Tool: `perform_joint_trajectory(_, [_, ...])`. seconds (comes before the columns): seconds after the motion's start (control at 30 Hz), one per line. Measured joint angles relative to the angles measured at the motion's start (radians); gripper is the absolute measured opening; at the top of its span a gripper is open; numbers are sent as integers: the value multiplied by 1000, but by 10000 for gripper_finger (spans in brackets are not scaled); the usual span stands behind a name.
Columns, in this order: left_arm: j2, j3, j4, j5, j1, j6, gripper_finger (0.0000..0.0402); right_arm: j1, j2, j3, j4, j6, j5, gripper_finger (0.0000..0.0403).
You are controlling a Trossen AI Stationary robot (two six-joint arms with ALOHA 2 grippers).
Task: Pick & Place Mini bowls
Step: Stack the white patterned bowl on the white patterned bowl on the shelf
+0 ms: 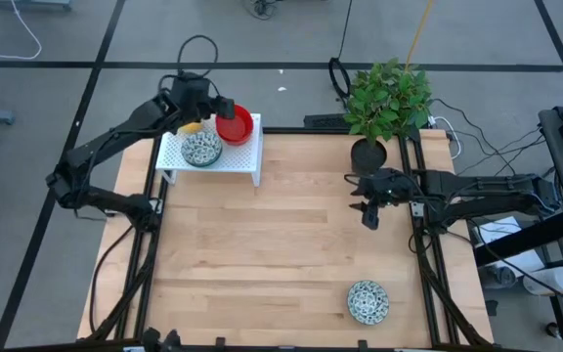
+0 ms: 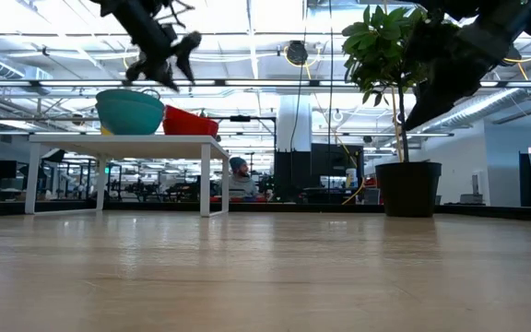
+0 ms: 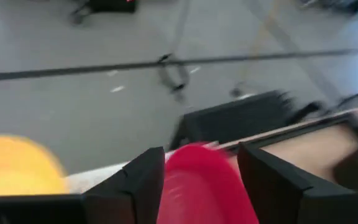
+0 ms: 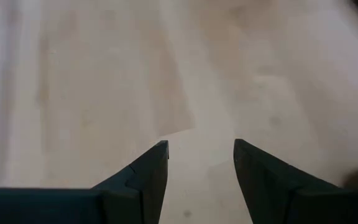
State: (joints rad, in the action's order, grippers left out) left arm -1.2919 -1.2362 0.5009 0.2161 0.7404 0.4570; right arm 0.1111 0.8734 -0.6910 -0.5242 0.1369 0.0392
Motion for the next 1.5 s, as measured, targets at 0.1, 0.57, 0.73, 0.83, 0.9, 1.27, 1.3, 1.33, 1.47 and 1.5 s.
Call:
perform_joint_trajectory(0.1, [31,0,-41,-65,-44,54,211,-10,0,0,-27,-21,-87,169])
perform_joint_trajectory(0.57, [31,-2,-50,-216,-452,210,212,-247,20,-15,-131,78,-277,169])
perform_joint_trajectory(0.73, [31,-1,-67,-215,-565,245,212,-355,90,-15,-55,232,-276,169])
perform_joint_trajectory(0.83, [31,-1,-65,-215,-634,278,212,-438,156,-16,33,341,-279,169])
perform_joint_trajectory(0.9, [31,-1,-66,-215,-683,301,212,-497,202,-16,68,393,-278,169])
perform_joint_trajectory(1.27, [22,0,-62,-147,-910,335,212,-727,390,-16,157,494,-114,169])
perform_joint_trajectory(1.3, [22,0,-65,-135,-924,338,212,-730,404,-16,163,494,-117,169])
perform_joint_trajectory(1.33, [22,0,-67,-123,-938,338,212,-732,417,-16,169,497,-119,169])
perform_joint_trajectory(1.47, [23,0,-65,-82,-987,366,212,-743,469,-16,215,496,-120,169])
perform_joint_trajectory(1.5, [23,0,-66,-72,-998,372,212,-743,482,-16,231,483,-120,169])
